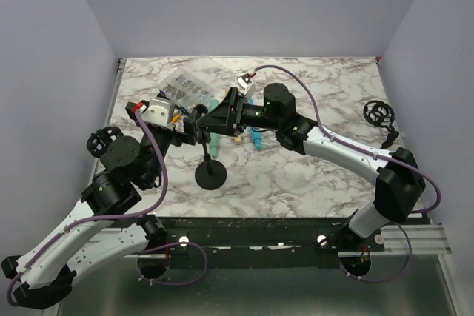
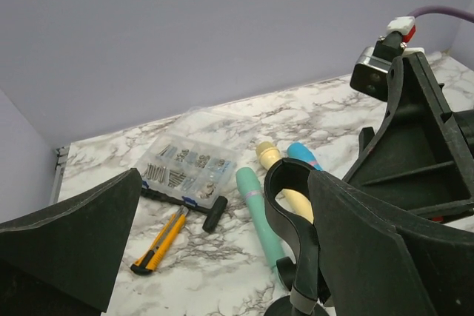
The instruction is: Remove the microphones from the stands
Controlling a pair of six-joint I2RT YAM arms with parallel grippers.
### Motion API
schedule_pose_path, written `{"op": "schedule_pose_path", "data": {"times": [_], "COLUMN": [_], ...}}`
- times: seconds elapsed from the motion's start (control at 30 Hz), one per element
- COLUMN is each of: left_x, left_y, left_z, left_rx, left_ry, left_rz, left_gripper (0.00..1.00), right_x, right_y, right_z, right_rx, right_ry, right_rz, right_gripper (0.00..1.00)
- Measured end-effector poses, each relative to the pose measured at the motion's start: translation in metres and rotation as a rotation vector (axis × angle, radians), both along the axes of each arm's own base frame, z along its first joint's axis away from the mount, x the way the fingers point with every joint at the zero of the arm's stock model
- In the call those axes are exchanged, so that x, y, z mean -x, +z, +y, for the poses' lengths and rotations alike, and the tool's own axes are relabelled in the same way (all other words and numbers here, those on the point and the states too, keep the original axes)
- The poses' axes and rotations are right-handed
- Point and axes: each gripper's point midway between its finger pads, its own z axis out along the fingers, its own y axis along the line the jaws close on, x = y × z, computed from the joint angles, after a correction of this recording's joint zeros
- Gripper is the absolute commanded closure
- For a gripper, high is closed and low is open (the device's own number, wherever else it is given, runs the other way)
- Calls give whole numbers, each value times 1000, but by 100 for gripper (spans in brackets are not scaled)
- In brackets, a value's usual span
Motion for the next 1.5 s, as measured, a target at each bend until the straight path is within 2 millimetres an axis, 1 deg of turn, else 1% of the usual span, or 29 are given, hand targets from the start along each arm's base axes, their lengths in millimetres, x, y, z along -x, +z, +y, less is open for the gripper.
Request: {"op": "schedule_pose_path", "data": {"times": [0.03,0.2,0.33,0.47,0.6,0.73,1.0,1.1,1.23,1.4,1.5], "left_x": [-1,-6,-9,-11,-12,-14,-14,-14,-13,-12,-13], "left_y": [0,-16,-20,-21,-23,-24,-23,-25,-25,-22,-22], "left_z": [0,-4,-5,-4,-4,-3,-2,-1,1,3,3], "left_rx": [2,-24,-35,-34,-36,-33,-30,-27,-21,-9,-8], "left_ry": [1,7,13,21,27,33,38,39,41,44,46], "left_rz": [-2,20,30,28,30,27,23,20,15,5,4], "left_gripper": [1,1,1,1,1,2,2,1,2,1,1], "right_x": [2,8,7,6,6,4,5,7,8,6,4], "right_y": [0,-1,-2,-6,-3,1,-3,-11,-41,-58,-81], "right_z": [2,11,14,16,18,18,15,13,15,18,20], "right_rx": [1,7,13,27,21,9,-9,-3,44,59,93], "right_ry": [6,29,31,33,36,28,17,11,0,-13,-13], "right_rz": [4,12,11,12,0,-20,-32,-28,0,-3,16], "right_gripper": [17,15,16,27,39,47,51,52,52,52,52]}}
